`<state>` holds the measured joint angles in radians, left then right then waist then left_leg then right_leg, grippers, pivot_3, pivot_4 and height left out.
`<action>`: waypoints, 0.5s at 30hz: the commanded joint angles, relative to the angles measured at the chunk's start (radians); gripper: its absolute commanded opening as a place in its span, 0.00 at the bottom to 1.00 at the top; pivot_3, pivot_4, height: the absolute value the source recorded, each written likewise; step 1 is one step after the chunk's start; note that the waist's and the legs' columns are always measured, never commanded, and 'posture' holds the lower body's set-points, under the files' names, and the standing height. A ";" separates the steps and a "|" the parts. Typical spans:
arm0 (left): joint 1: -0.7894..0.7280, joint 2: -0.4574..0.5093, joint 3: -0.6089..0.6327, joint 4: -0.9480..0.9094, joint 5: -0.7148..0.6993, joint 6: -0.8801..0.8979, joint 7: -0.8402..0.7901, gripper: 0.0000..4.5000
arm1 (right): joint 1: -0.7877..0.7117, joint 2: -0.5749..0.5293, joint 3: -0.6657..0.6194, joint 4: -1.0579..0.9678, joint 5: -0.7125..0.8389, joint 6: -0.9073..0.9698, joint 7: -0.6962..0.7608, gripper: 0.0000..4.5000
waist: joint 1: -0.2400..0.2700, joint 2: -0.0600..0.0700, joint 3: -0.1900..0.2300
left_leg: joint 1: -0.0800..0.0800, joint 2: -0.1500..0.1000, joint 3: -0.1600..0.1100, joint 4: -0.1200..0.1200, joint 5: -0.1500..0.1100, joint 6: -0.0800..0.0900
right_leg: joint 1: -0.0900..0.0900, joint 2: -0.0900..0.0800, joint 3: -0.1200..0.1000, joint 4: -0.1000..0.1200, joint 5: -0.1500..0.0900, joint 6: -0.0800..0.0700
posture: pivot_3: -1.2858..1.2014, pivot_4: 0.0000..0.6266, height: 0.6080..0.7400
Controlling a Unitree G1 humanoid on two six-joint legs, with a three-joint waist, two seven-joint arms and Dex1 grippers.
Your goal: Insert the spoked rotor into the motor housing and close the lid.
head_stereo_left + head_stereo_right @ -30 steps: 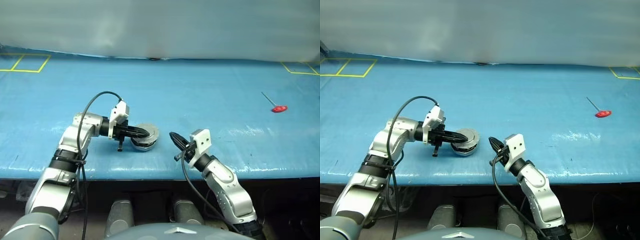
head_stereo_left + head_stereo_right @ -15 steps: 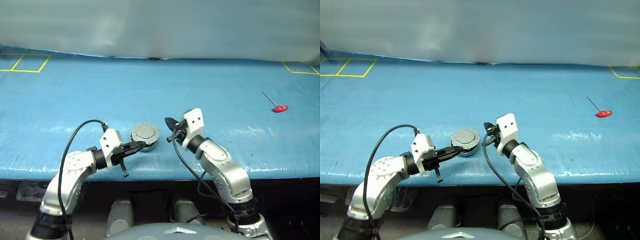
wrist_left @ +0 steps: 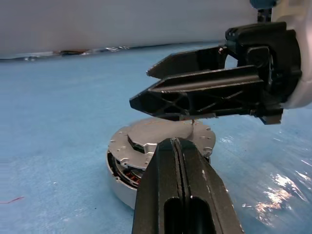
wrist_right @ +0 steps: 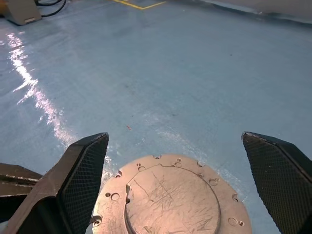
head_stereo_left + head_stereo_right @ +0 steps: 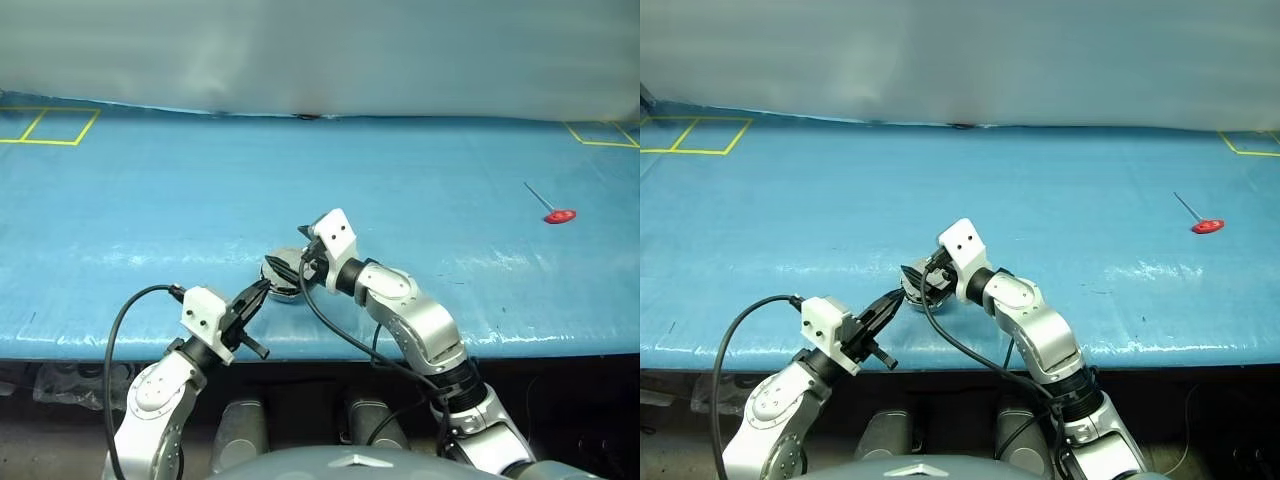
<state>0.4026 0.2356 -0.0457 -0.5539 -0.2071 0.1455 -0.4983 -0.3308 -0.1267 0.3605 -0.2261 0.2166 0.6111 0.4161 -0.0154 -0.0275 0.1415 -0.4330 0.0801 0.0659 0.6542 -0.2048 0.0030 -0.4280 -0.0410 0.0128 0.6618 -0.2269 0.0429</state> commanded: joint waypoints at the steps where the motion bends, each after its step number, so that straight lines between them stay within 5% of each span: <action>1: 0.032 -0.013 0.005 0.007 0.018 -0.111 0.024 0.00 | -0.026 0.002 0.007 0.003 -0.012 -0.012 0.015 0.99 | -0.002 0.000 0.000 | 0.000 0.000 0.001 0.000 0.000 0.000 | 0.000 0.000 0.000 0.000 0.000 0.000 | 0.52 0.24 1.00; 15: 0.085 -0.025 -0.001 0.132 0.030 -0.281 0.054 0.00 | -0.053 -0.021 0.041 0.043 -0.040 0.108 0.045 0.99 | -0.010 0.000 0.000 | 0.000 0.000 0.005 -0.005 0.000 -0.001 | -0.002 -0.002 0.000 -0.002 0.000 -0.001 | 0.52 0.24 1.00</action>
<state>0.4874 0.2189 -0.0429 -0.4173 -0.1755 -0.0961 -0.4537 -0.3726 -0.1501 0.3922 -0.1635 0.1795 0.7113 0.4562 -0.0252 -0.0274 0.1417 -0.4331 0.0799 0.0707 0.6492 -0.2052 0.0023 -0.4307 -0.0435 0.0127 0.6598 -0.2274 0.0418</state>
